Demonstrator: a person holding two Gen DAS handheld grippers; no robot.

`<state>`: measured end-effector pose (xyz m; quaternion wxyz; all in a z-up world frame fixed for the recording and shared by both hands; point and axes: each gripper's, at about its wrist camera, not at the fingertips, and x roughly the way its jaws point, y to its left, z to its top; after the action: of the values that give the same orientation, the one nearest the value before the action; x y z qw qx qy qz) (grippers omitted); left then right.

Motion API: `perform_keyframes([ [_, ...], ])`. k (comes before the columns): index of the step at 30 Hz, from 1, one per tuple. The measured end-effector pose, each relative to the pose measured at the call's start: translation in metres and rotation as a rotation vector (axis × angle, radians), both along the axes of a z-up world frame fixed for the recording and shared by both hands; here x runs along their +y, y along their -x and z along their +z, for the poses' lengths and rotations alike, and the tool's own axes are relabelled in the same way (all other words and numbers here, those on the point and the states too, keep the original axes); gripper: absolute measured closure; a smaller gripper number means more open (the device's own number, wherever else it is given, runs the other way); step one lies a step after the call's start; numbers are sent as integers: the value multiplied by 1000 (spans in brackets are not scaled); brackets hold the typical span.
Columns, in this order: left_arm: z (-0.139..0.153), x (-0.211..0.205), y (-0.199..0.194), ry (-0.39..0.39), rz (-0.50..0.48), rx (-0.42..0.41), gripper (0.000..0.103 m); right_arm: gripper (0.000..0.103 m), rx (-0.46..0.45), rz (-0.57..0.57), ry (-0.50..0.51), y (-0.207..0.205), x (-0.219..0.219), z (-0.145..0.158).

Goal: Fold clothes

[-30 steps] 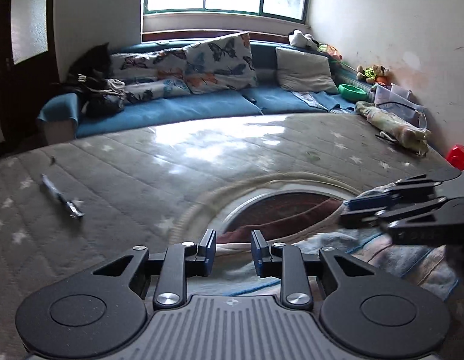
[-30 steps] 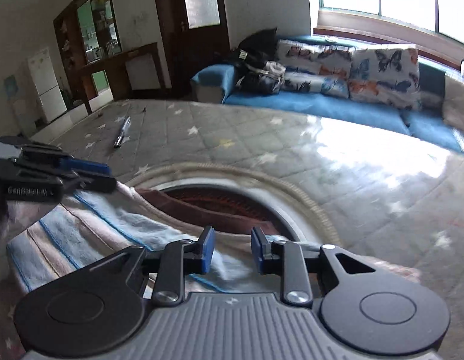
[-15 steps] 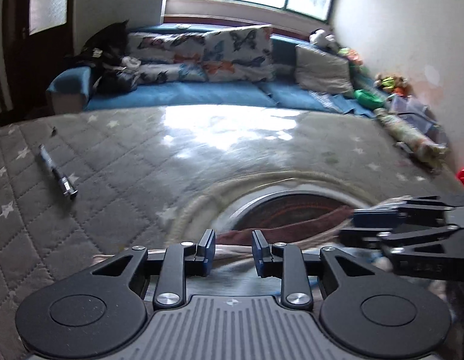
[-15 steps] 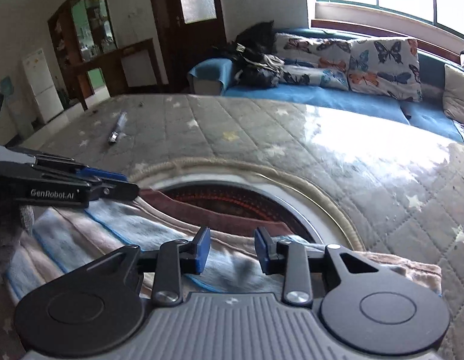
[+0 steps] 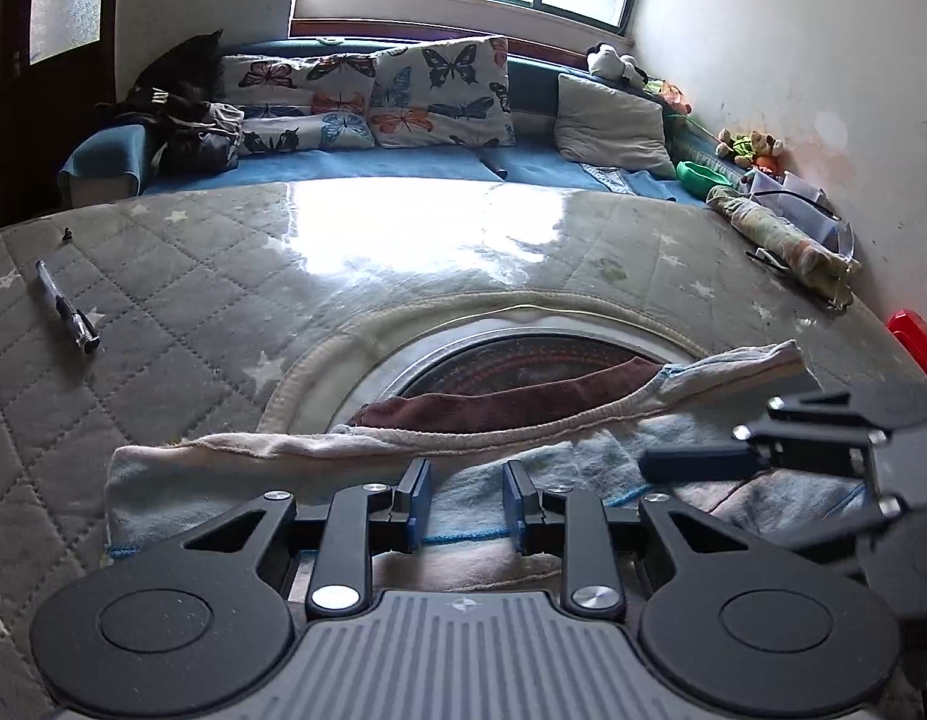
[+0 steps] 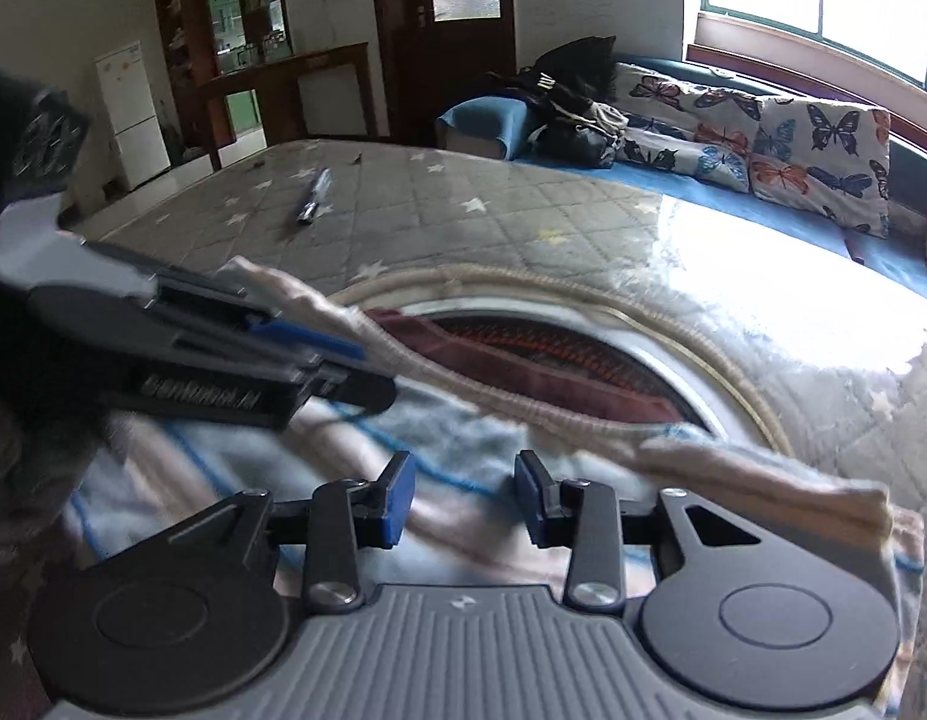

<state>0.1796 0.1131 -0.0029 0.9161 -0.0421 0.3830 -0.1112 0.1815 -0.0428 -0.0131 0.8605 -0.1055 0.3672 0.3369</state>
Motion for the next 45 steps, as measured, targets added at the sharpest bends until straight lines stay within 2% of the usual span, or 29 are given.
perform_keyframes([
  [10, 0, 0, 0, -7, 8, -4, 74, 58, -54, 141, 45, 62, 11, 0],
  [16, 0, 0, 0, -12, 14, -12, 74, 58, -50, 201, 28, 98, 12, 2],
  [21, 5, 3, 8, -1, 28, -17, 71, 56, -41, 210, -12, 110, 0, 11],
  [25, 15, 3, 32, -3, 7, -63, 70, 54, -49, 119, -51, 103, -23, 17],
  [30, 15, 0, 64, -47, -26, -80, 70, 54, -47, -48, -50, 89, -62, 17],
  [36, 9, 7, 95, -80, -2, -95, 70, 54, -37, -218, -43, 93, -118, 13],
  [39, 4, 15, 103, -83, 25, -90, 70, 53, -22, -256, -46, 96, -135, 6],
  [45, 5, 30, 104, -48, 72, -83, 69, 53, -35, -231, -26, 97, -136, 13],
])
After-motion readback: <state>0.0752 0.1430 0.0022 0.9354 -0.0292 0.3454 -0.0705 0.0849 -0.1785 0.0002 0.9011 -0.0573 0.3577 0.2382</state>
